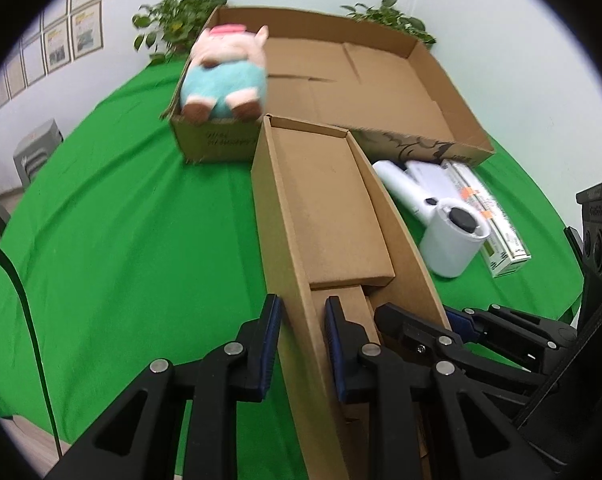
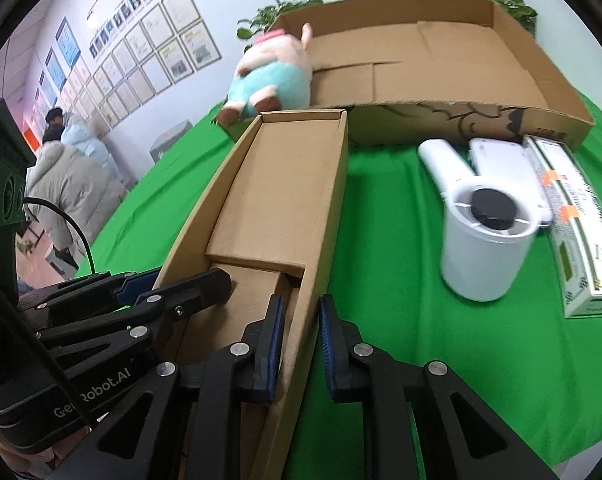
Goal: Organize objects
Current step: 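Lift the narrow tray with both tools and carry it over the box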
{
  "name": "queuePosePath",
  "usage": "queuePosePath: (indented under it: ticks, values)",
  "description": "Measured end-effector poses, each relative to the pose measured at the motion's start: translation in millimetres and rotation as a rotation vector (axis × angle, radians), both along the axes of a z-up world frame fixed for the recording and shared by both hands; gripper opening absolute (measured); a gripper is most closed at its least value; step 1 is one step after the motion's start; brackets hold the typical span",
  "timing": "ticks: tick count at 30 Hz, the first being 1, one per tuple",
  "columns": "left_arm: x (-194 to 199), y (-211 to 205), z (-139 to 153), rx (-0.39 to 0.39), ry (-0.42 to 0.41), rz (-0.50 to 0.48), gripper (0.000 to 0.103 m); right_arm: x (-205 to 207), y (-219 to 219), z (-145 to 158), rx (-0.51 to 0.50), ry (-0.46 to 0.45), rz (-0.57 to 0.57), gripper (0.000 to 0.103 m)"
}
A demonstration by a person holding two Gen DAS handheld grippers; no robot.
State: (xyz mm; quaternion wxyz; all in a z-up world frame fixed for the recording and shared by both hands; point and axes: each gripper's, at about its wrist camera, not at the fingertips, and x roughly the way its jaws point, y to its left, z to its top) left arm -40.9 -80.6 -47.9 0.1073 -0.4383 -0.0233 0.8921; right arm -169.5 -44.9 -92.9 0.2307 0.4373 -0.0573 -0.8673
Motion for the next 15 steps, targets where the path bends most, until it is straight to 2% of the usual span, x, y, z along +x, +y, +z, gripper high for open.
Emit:
queuePosePath:
  ticks: [15]
  values:
    - [0.2, 69.1, 87.2, -0.067, 0.263, -0.101, 0.020, 21.4, 72.4, 81.9, -0.118, 0.260, -0.155, 0.014]
